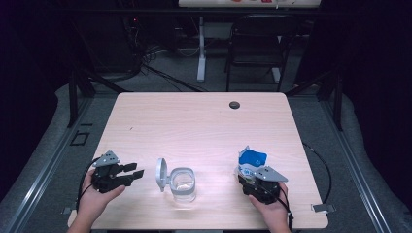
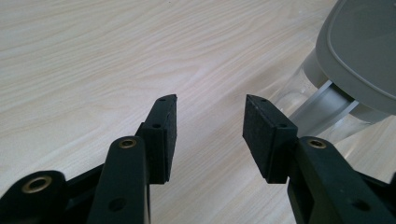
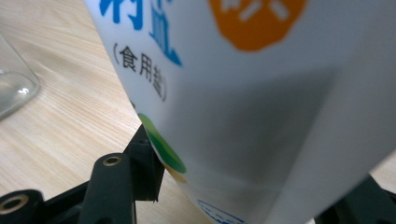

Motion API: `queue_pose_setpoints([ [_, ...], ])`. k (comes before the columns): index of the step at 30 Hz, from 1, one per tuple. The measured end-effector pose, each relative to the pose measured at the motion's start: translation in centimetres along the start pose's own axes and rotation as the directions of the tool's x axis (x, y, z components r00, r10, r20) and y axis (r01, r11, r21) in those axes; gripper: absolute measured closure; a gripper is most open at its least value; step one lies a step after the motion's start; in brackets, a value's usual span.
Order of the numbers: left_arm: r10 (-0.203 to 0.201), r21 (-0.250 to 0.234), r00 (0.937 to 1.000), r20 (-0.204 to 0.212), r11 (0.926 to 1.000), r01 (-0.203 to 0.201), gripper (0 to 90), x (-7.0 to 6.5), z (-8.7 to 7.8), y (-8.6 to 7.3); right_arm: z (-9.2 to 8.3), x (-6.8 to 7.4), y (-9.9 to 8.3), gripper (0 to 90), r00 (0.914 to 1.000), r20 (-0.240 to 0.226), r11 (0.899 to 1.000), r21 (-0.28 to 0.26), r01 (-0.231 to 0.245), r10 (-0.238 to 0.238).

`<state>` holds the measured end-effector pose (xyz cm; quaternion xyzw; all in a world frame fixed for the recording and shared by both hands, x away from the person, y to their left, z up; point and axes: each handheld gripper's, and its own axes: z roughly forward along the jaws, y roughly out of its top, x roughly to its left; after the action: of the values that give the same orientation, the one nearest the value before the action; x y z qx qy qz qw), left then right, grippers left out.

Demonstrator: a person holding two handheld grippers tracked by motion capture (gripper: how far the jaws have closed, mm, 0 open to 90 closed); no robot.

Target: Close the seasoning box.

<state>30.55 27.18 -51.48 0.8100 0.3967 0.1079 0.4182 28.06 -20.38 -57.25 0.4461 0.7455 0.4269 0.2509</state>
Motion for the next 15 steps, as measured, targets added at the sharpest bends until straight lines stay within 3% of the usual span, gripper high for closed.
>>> queue_pose_setpoints([
  [7,-0.002,0.005,1.0,0.0,1.0,0.002,55.4,0.1,-0.1,0.0,-0.8,0.6,1.0,43.3,0.9996,-0.012,0.999,-0.033,0.026,-0.027],
  [15,-0.005,0.002,1.0,-0.002,1.0,0.005,55.4,0.3,-0.1,-0.1,-1.4,2.0,2.6,43.4,0.9935,-0.028,0.993,-0.039,0.109,-0.11],
])
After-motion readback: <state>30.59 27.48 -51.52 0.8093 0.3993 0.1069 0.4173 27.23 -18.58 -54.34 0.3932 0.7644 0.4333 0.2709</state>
